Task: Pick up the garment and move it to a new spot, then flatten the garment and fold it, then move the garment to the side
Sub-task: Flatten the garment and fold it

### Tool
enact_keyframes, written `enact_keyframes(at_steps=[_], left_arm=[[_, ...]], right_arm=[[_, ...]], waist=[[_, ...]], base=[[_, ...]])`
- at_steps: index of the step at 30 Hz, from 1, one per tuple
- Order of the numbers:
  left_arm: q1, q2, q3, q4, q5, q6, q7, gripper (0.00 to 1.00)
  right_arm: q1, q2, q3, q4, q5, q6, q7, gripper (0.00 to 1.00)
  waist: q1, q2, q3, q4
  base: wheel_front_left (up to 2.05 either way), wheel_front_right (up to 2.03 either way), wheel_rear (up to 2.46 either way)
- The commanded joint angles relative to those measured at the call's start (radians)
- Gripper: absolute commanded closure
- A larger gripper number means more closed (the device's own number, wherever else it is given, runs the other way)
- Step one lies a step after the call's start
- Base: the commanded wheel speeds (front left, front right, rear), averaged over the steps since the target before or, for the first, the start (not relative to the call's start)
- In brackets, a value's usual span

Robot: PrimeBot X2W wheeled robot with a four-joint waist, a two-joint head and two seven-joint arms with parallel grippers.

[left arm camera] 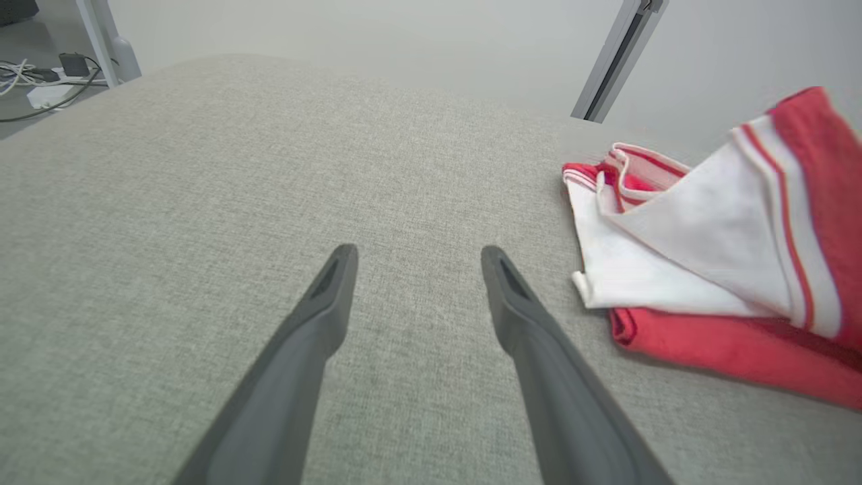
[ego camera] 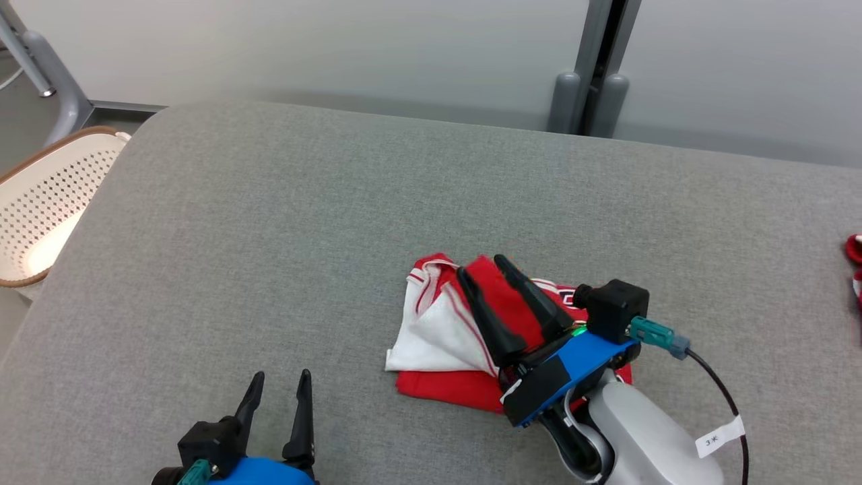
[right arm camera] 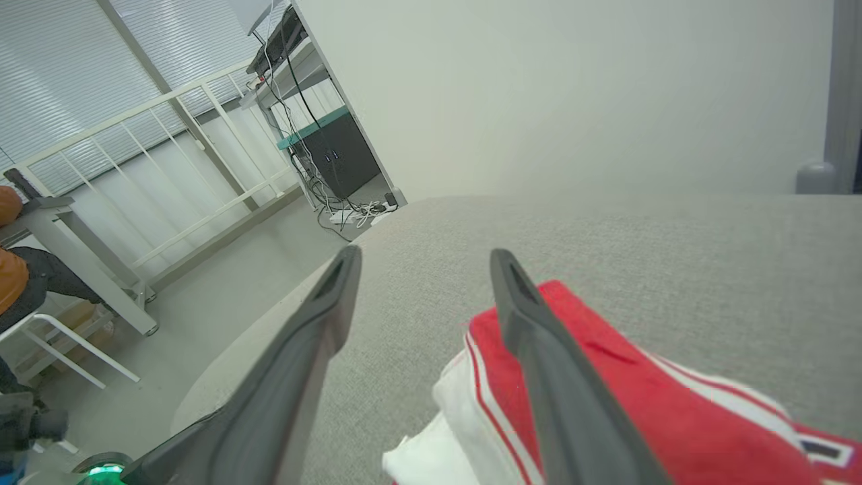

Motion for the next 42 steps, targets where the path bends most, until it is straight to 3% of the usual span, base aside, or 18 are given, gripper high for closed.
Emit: enact_keyframes(at_steps=[1,13,23,35,42], left_arm=[[0.003,0.0,0.012,-0.008,-0.001,0.008,0.0,0.0],[-0.005,0.0,0.066,-0.062,0.031,0.014,0.0,0.0],[0.045,0.0,0.07,-0.071,0.07,0.016,0.0,0.0],[0.074,0.0,0.046,-0.081,0.075,0.02,0.0,0.0],[0.041,0.0,0.03,-0.074,0.067,0.011,0.0,0.0]], right_arm=[[0.005,-0.004,-0.033,-0.01,-0.038,0.0,0.0,0.0],[0.164,-0.002,-0.39,-0.033,-0.323,0.0,0.0,0.0],[0.309,-0.003,-0.543,-0.028,-0.39,0.0,0.0,0.0],[0.351,-0.003,-0.546,-0.009,-0.37,0.0,0.0,0.0],[0.252,-0.002,-0.414,0.005,-0.362,0.0,0.0,0.0]], waist=[[0.0,0.0,-0.007,-0.019],[0.0,0.0,-0.023,-0.138],[0.0,0.0,-0.054,-0.184],[0.0,0.0,-0.064,-0.183],[0.0,0.0,-0.035,-0.156]], base=[[0.0,0.0,0.0],[0.0,0.0,0.0],[0.0,0.0,0.0],[0.0,0.0,0.0],[0.0,0.0,0.0]])
